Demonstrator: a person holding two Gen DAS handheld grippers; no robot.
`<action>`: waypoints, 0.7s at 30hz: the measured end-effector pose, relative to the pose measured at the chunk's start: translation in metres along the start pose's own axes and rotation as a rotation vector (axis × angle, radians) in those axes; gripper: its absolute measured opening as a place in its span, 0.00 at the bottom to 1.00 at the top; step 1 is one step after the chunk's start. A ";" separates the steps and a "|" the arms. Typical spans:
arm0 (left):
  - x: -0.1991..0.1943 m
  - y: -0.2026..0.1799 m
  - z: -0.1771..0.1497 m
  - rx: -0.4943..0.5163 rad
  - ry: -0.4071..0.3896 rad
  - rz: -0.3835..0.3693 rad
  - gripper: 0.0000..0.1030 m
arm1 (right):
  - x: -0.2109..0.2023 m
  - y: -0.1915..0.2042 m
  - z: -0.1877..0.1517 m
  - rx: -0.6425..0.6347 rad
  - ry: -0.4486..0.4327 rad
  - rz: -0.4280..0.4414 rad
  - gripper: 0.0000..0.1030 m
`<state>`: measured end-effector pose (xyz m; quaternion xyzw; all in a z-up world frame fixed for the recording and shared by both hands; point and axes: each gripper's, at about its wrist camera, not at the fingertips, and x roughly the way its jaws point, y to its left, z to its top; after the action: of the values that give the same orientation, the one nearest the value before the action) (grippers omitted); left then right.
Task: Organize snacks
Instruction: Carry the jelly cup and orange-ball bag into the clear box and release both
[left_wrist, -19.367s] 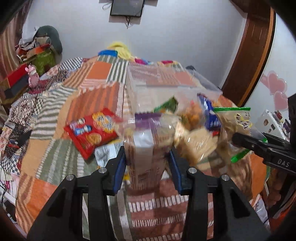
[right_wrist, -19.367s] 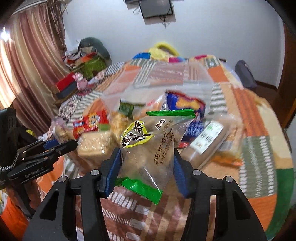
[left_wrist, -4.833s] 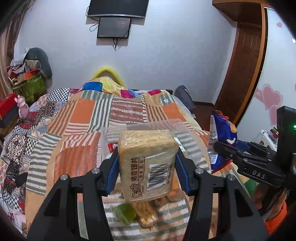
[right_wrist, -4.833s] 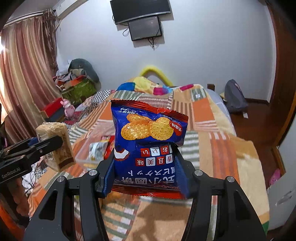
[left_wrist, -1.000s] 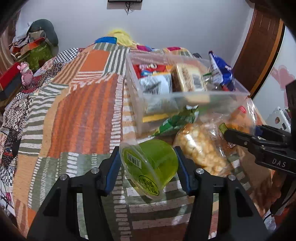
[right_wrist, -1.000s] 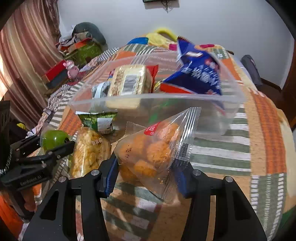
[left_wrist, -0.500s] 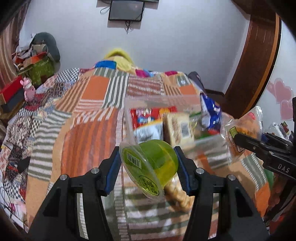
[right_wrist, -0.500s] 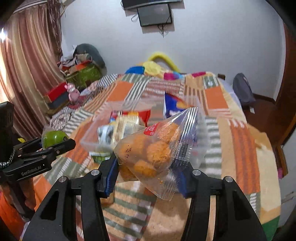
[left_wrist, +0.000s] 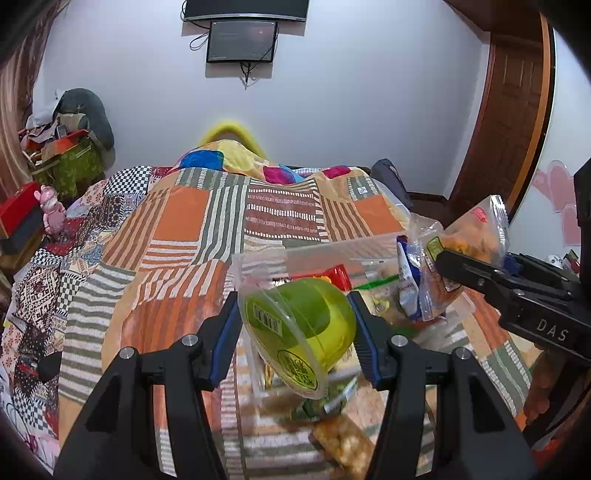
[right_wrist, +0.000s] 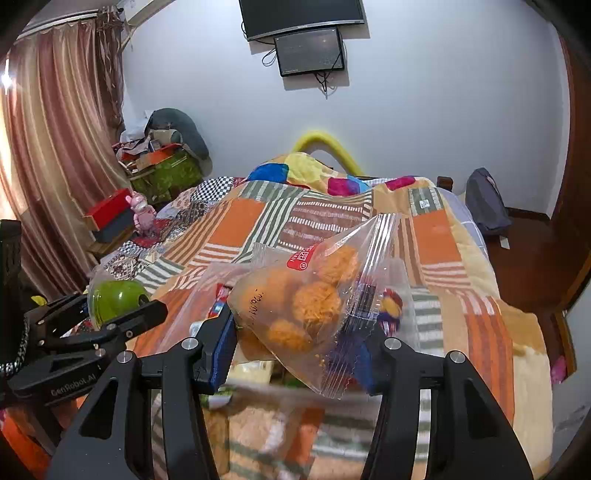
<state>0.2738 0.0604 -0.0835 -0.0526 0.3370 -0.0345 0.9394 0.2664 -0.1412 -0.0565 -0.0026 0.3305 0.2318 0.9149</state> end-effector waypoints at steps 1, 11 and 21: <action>0.004 0.000 0.002 -0.003 0.003 -0.003 0.54 | 0.004 -0.001 0.002 0.000 0.002 -0.003 0.48; 0.056 0.007 0.013 -0.035 0.065 -0.009 0.54 | 0.047 -0.006 0.006 0.014 0.070 0.012 0.48; 0.089 0.012 0.016 -0.052 0.103 0.030 0.54 | 0.066 0.000 0.004 -0.035 0.122 0.010 0.52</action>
<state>0.3530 0.0642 -0.1286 -0.0703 0.3862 -0.0143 0.9196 0.3138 -0.1123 -0.0932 -0.0312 0.3816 0.2416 0.8917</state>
